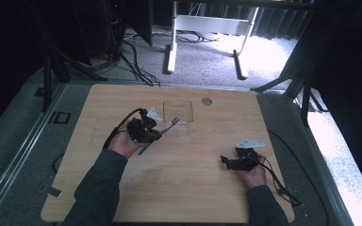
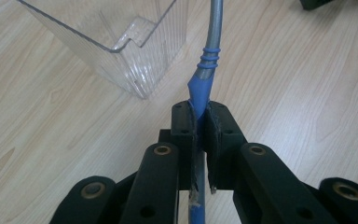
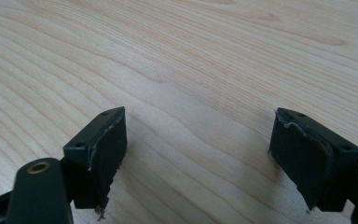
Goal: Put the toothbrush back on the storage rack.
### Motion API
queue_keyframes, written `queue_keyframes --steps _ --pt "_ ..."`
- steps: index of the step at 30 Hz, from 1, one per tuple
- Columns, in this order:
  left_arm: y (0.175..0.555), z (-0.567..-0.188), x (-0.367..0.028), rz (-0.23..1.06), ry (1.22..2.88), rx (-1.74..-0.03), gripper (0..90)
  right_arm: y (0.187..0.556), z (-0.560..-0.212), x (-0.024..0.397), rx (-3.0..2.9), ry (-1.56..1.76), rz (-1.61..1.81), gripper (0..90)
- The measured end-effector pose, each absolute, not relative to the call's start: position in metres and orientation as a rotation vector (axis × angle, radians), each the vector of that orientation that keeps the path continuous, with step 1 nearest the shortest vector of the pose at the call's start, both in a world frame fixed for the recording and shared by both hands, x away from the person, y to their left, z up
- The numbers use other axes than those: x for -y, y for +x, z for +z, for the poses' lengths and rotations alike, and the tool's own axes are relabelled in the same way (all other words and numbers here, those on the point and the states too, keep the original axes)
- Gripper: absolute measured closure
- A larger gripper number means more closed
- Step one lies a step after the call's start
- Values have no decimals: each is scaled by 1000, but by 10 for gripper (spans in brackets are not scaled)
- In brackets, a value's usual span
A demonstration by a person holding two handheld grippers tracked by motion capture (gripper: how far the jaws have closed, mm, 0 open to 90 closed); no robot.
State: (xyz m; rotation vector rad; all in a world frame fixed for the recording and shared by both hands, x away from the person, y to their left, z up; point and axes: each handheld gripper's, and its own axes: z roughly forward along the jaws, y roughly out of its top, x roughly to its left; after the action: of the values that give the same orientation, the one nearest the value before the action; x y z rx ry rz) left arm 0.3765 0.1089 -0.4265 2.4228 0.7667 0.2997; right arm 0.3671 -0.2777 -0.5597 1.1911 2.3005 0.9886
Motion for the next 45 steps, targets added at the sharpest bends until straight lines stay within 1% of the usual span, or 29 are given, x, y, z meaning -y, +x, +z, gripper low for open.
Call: queue_keyframes --steps 45 --pt "382 -418 -108 385 2228 -826 829 367 -560 278 -2301 1191 989 185"
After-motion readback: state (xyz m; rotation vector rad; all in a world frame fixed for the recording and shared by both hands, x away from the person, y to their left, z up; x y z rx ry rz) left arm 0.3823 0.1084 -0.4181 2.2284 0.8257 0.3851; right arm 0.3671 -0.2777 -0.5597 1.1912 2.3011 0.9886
